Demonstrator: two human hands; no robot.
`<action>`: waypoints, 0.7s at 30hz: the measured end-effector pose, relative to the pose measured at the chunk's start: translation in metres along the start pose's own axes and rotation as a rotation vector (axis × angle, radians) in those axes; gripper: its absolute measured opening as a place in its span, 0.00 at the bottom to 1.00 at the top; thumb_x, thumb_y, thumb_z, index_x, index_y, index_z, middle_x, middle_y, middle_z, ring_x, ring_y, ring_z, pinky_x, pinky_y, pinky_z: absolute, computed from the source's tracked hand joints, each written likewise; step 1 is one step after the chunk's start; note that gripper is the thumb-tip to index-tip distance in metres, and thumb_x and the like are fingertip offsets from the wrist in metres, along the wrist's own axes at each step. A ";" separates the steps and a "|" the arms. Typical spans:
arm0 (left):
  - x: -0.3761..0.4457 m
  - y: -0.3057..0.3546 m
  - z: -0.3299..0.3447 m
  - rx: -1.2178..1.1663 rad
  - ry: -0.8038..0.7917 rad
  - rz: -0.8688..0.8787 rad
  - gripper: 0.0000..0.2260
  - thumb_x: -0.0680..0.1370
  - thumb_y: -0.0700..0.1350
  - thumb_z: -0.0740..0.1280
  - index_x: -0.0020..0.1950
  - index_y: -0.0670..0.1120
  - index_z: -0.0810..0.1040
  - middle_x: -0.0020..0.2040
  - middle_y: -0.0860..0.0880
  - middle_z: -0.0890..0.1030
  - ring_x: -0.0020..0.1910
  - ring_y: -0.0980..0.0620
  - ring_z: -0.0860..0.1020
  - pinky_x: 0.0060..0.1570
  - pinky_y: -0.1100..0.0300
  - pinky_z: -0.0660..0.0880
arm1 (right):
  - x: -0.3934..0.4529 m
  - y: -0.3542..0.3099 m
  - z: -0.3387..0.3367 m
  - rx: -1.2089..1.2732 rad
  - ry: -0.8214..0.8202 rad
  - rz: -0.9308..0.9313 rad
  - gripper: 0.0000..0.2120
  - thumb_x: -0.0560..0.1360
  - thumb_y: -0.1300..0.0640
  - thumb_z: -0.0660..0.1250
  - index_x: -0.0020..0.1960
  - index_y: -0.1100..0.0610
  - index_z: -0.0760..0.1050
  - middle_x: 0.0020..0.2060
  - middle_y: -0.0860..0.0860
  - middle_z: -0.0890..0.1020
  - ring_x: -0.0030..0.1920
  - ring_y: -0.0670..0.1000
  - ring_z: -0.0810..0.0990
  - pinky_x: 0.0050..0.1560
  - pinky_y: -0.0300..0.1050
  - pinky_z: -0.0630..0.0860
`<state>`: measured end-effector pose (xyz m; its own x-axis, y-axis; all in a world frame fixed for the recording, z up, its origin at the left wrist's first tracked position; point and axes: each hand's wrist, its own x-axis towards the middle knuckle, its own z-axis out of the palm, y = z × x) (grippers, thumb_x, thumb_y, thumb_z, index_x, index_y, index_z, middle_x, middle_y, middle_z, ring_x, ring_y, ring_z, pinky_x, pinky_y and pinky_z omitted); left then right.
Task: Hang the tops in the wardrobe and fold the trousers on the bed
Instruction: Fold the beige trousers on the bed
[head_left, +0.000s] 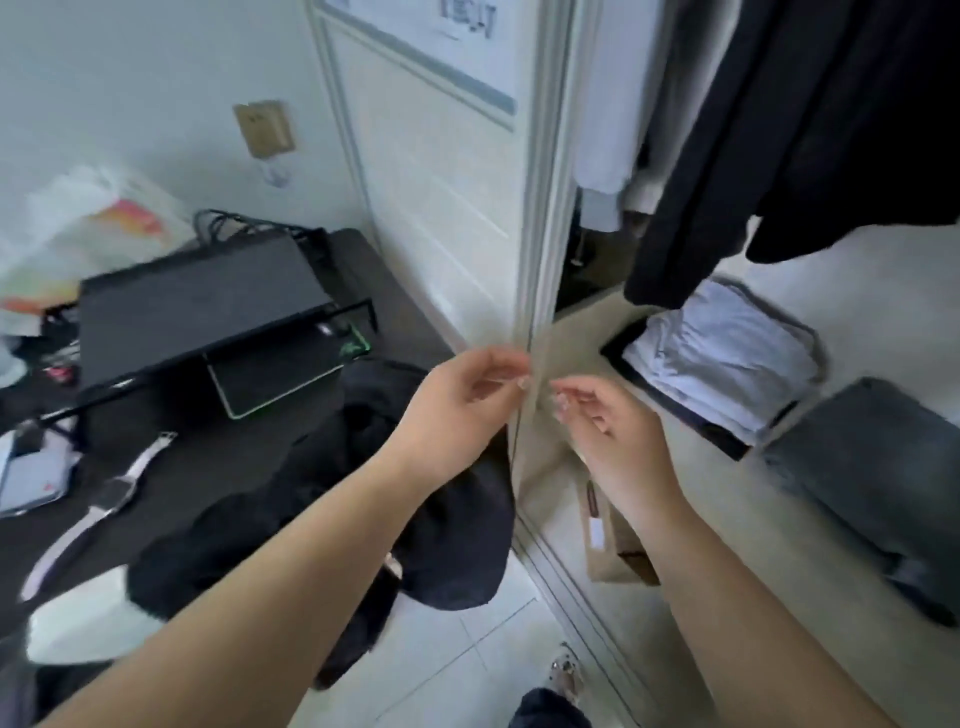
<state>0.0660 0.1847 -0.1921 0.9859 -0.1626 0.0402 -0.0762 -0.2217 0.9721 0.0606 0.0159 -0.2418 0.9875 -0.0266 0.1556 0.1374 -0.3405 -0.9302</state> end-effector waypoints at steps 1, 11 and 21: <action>-0.025 0.001 -0.025 0.028 0.031 0.017 0.07 0.77 0.39 0.68 0.49 0.52 0.80 0.45 0.56 0.83 0.46 0.62 0.80 0.51 0.70 0.73 | -0.010 -0.016 0.020 0.002 -0.049 -0.029 0.10 0.76 0.59 0.66 0.51 0.46 0.79 0.45 0.42 0.83 0.48 0.40 0.81 0.50 0.35 0.75; -0.206 -0.031 -0.188 0.070 0.479 -0.113 0.08 0.77 0.42 0.69 0.49 0.56 0.80 0.47 0.56 0.84 0.48 0.55 0.81 0.52 0.63 0.77 | -0.082 -0.127 0.163 0.011 -0.458 -0.328 0.12 0.76 0.60 0.66 0.50 0.43 0.78 0.46 0.41 0.83 0.48 0.43 0.82 0.51 0.35 0.76; -0.359 -0.087 -0.241 -0.010 1.051 -0.397 0.06 0.77 0.48 0.69 0.49 0.59 0.81 0.48 0.58 0.83 0.48 0.59 0.81 0.43 0.69 0.77 | -0.121 -0.184 0.316 0.072 -1.071 -0.475 0.10 0.76 0.62 0.66 0.51 0.48 0.79 0.47 0.40 0.83 0.47 0.41 0.80 0.47 0.29 0.74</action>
<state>-0.2449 0.4938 -0.2356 0.5765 0.8106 -0.1025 0.2677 -0.0689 0.9610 -0.0592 0.3785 -0.1945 0.3923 0.9049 0.1649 0.4799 -0.0484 -0.8760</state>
